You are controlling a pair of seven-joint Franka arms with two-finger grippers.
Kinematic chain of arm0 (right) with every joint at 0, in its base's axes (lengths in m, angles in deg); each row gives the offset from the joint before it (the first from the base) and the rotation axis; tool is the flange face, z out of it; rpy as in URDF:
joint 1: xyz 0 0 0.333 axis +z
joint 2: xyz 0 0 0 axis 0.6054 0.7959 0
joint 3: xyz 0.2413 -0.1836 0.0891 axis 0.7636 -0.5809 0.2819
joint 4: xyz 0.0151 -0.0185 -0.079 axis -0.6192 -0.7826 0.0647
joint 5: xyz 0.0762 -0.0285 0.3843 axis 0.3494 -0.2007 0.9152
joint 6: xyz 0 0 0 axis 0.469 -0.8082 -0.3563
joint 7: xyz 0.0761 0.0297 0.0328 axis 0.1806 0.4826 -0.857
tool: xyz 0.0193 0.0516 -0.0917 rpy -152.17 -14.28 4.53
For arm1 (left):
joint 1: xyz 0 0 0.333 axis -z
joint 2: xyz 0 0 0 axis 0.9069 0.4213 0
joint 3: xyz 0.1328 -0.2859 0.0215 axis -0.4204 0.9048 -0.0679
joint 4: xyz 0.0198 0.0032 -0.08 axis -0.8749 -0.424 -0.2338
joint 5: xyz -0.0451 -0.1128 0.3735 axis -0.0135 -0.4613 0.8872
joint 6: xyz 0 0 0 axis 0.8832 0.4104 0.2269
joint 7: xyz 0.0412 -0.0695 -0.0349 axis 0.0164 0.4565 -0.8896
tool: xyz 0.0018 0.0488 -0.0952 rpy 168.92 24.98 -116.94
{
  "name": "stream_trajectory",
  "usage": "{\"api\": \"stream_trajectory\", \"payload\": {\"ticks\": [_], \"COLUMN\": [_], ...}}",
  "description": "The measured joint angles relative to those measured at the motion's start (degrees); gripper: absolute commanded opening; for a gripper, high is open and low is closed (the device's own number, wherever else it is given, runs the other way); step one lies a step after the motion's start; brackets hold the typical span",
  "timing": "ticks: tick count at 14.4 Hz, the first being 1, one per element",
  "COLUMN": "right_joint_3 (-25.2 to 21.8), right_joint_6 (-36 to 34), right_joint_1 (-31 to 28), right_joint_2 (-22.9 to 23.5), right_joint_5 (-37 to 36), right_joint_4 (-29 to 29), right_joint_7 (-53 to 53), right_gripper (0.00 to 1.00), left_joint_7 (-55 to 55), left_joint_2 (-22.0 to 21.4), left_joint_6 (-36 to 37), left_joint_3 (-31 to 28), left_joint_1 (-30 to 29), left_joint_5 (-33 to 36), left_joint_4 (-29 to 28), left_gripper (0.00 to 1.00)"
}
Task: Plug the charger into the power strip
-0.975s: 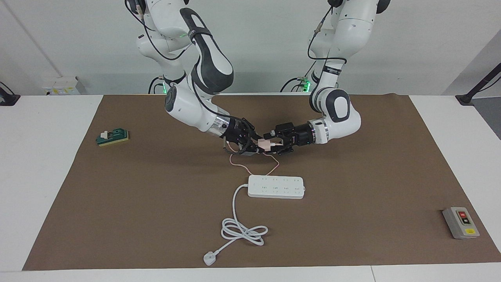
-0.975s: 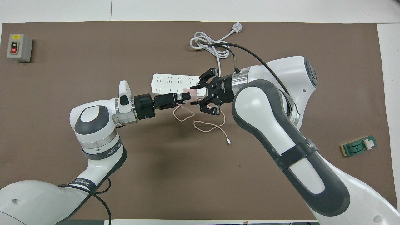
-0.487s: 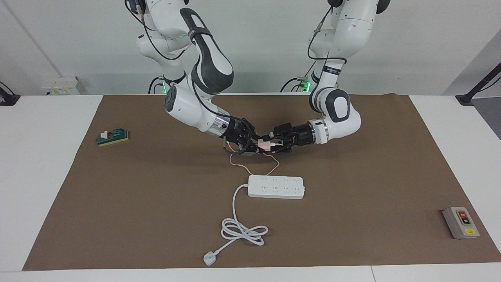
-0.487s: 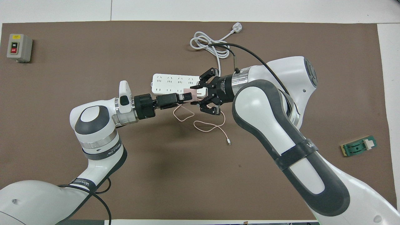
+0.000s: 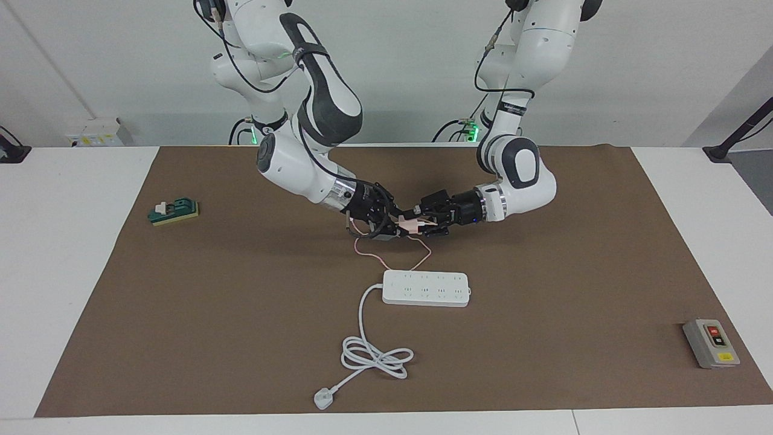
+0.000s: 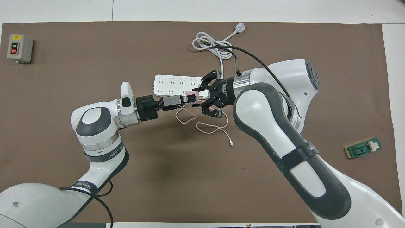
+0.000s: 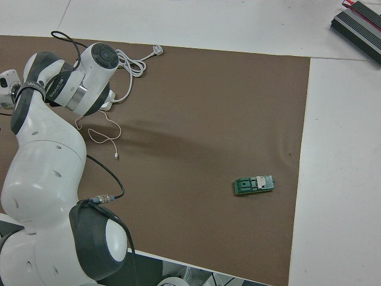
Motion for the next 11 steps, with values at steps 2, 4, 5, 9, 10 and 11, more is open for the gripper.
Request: {"api": "stream_trajectory", "payload": {"ticks": [2, 4, 5, 9, 10, 11], "right_joint_3": [-0.1, -0.1, -0.1, -0.1, -0.1, -0.1], "right_joint_6": [0.1, 0.2, 0.3, 0.5, 0.5, 0.6], "right_joint_1": [0.0, 0.0, 0.0, 0.1, 0.1, 0.1], "right_joint_2": [0.0, 0.0, 0.0, 0.0, 0.0, 0.0], "right_joint_5": [0.0, 0.0, 0.0, 0.0, 0.0, 0.0], "right_joint_4": [0.0, -0.2, -0.2, -0.3, -0.3, -0.3], "right_joint_7": [0.0, 0.0, 0.0, 0.0, 0.0, 0.0], "right_gripper": [0.0, 0.0, 0.0, 0.0, 0.0, 0.0], "left_joint_7": [0.1, 0.1, 0.1, 0.2, 0.3, 0.4], "left_joint_2": [0.0, 0.0, 0.0, 0.0, 0.0, 0.0], "left_joint_6": [-0.4, -0.6, -0.6, -0.7, -0.7, -0.7], "left_joint_3": [0.0, 0.0, 0.0, 0.0, 0.0, 0.0], "left_joint_1": [0.4, 0.5, 0.5, 0.5, 0.5, 0.5], "left_joint_5": [0.0, 0.0, 0.0, 0.0, 0.0, 0.0], "left_joint_4": [0.0, 0.0, 0.0, 0.0, 0.0, 0.0], "left_gripper": [0.26, 0.07, 0.0, 0.0, 0.0, 0.0]}}
